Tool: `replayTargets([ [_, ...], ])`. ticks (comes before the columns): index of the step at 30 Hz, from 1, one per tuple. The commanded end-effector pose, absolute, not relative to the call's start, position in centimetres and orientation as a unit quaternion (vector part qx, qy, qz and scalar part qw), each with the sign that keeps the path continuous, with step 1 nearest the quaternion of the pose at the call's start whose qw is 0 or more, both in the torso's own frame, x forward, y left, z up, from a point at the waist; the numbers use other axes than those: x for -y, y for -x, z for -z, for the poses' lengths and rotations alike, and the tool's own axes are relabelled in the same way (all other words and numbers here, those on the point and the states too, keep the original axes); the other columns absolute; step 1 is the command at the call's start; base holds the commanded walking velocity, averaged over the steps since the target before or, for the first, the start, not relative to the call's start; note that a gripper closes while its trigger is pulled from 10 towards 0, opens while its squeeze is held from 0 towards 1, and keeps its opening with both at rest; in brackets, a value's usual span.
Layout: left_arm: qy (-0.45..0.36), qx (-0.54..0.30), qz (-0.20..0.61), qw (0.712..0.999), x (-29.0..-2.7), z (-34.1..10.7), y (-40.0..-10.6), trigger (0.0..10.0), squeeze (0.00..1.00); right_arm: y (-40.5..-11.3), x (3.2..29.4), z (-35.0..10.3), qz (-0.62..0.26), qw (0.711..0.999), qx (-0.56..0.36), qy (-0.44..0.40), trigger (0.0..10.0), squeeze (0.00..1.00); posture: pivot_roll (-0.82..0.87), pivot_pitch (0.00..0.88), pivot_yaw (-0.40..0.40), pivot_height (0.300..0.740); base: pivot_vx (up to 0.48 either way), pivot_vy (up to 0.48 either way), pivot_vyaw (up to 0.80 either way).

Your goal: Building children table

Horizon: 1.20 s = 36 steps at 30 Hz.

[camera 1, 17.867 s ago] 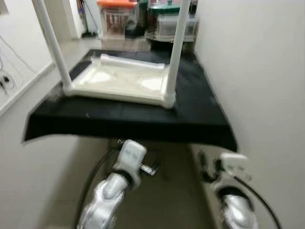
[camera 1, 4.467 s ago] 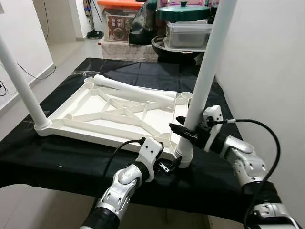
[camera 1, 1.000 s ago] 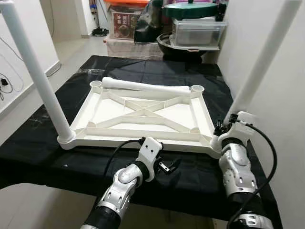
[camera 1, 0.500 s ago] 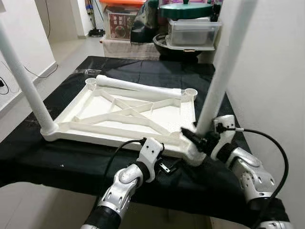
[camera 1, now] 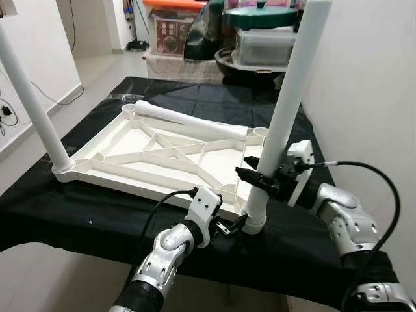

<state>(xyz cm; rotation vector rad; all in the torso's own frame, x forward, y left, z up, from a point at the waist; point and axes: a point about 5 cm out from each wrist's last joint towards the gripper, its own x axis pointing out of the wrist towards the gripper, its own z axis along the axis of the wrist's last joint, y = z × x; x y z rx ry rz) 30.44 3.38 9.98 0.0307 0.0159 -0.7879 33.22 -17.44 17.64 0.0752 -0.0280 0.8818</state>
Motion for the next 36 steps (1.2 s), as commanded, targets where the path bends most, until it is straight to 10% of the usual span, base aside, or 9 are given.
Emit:
replayTargets([
  [1, -0.019, -0.012, 0.387, 0.922, -3.1, -9.8, -30.4, 10.0, 0.00, -33.6, 17.4, -15.4, -0.355, 0.932, -0.012, -0.070, 0.0, 0.00, 0.11, 0.000, -0.074, 0.740, 0.000, 0.000, 0.00],
  [13, -0.035, 0.022, 0.392, 0.919, -3.1, -10.5, -30.2, 10.0, 0.00, -33.9, 22.9, -14.1, 0.204, 0.973, -0.015, -0.107, 0.0, 0.00, 0.10, 0.000, -0.074, 0.740, 0.000, 0.000, 0.00],
  [23, -0.046, 0.072, 0.383, 0.920, -3.5, -12.2, -28.9, 10.0, 0.00, -32.9, 21.6, -13.0, 0.291, 0.951, -0.028, -0.099, 0.0, 0.00, 0.12, 0.000, -0.073, 0.740, 0.000, 0.000, 0.00],
  [24, -0.042, 0.089, 0.386, 0.917, -3.6, -13.1, -28.3, 10.0, 0.00, -33.0, 20.9, -12.6, 0.294, 0.950, -0.036, -0.103, 9.9, 0.00, 0.12, 0.000, -0.073, 0.740, 0.000, 0.000, 0.00],
  [30, -0.028, 0.122, 0.407, 0.905, -3.6, -15.8, -26.7, 10.0, 0.00, -33.4, 19.7, -12.5, 0.276, 0.955, -0.031, -0.105, 10.0, 0.00, 0.12, 0.000, -0.076, 0.740, 0.000, 0.000, 0.00],
  [31, -0.023, 0.123, 0.411, 0.903, -3.6, -16.3, -26.2, 10.0, 0.00, -33.5, 19.5, -12.5, 0.266, 0.958, -0.027, -0.099, 10.0, 1.00, 0.12, 0.000, -0.076, 0.740, 0.000, 0.000, 0.00],
  [34, -0.016, 0.119, 0.406, 0.906, -3.6, -16.5, -25.9, 10.0, 0.00, -33.6, 19.4, -12.6, 0.247, 0.965, -0.020, -0.090, 10.0, 1.00, 0.13, 0.000, -0.070, 0.740, 0.000, 0.000, 0.00],
  [35, -0.008, 0.112, 0.399, 0.910, -3.6, -16.3, -25.8, 10.0, 0.00, -33.8, 19.2, -12.8, 0.230, 0.970, -0.013, -0.081, 10.0, 0.00, 0.13, 0.000, -0.073, 0.740, 0.000, 0.000, 0.00],
  [36, -0.008, 0.112, 0.399, 0.910, -3.6, -16.3, -25.8, 10.0, 0.00, -33.8, 19.2, -12.8, 0.230, 0.970, -0.013, -0.081, 10.0, 0.00, 0.13, 0.000, -0.073, 0.740, 0.000, 0.000, 0.00],
])
